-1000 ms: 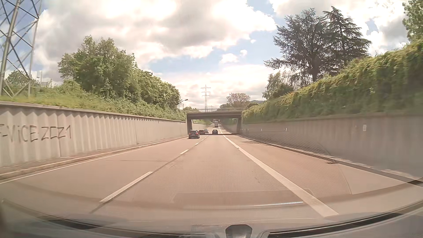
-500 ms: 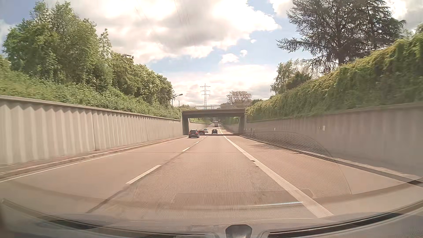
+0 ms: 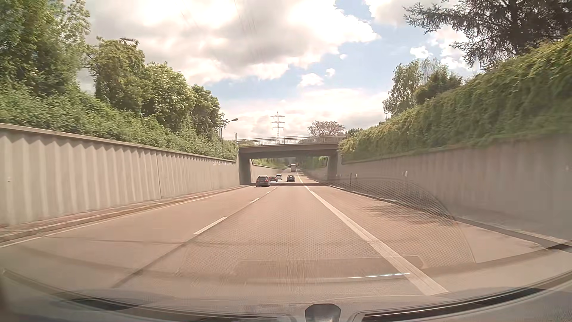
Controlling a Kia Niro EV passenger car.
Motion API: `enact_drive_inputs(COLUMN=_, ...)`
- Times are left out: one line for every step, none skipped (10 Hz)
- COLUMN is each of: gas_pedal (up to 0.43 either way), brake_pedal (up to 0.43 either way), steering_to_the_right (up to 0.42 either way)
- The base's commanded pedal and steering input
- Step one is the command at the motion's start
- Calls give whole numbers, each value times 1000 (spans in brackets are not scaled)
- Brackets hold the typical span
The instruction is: Follow the waypoints while adhering to traffic rules and regulations
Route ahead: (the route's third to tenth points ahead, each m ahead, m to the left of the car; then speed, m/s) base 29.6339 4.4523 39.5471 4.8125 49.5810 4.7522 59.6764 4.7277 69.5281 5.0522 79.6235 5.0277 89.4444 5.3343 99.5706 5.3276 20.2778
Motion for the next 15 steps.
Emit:
enact_drive_inputs(gas_pedal=98, brake_pedal=0, steering_to_the_right=-2)
enact_drive_inputs(gas_pedal=98, brake_pedal=0, steering_to_the_right=-2)
enact_drive_inputs(gas_pedal=98, brake_pedal=0, steering_to_the_right=-2)
enact_drive_inputs(gas_pedal=98, brake_pedal=0, steering_to_the_right=-2)
enact_drive_inputs(gas_pedal=98, brake_pedal=0, steering_to_the_right=-2)
enact_drive_inputs(gas_pedal=98, brake_pedal=0, steering_to_the_right=-2)
enact_drive_inputs(gas_pedal=98, brake_pedal=0, steering_to_the_right=-2)
enact_drive_inputs(gas_pedal=98, brake_pedal=0, steering_to_the_right=-2)
enact_drive_inputs(gas_pedal=98, brake_pedal=0, steering_to_the_right=-2)
enact_drive_inputs(gas_pedal=98, brake_pedal=0, steering_to_the_right=-1)
enact_drive_inputs(gas_pedal=98, brake_pedal=0, steering_to_the_right=-1)
enact_drive_inputs(gas_pedal=110, brake_pedal=0, steering_to_the_right=0)
enact_drive_inputs(gas_pedal=110, brake_pedal=0, steering_to_the_right=0)
enact_drive_inputs(gas_pedal=110, brake_pedal=0, steering_to_the_right=0)
enact_drive_inputs(gas_pedal=110, brake_pedal=0, steering_to_the_right=0)
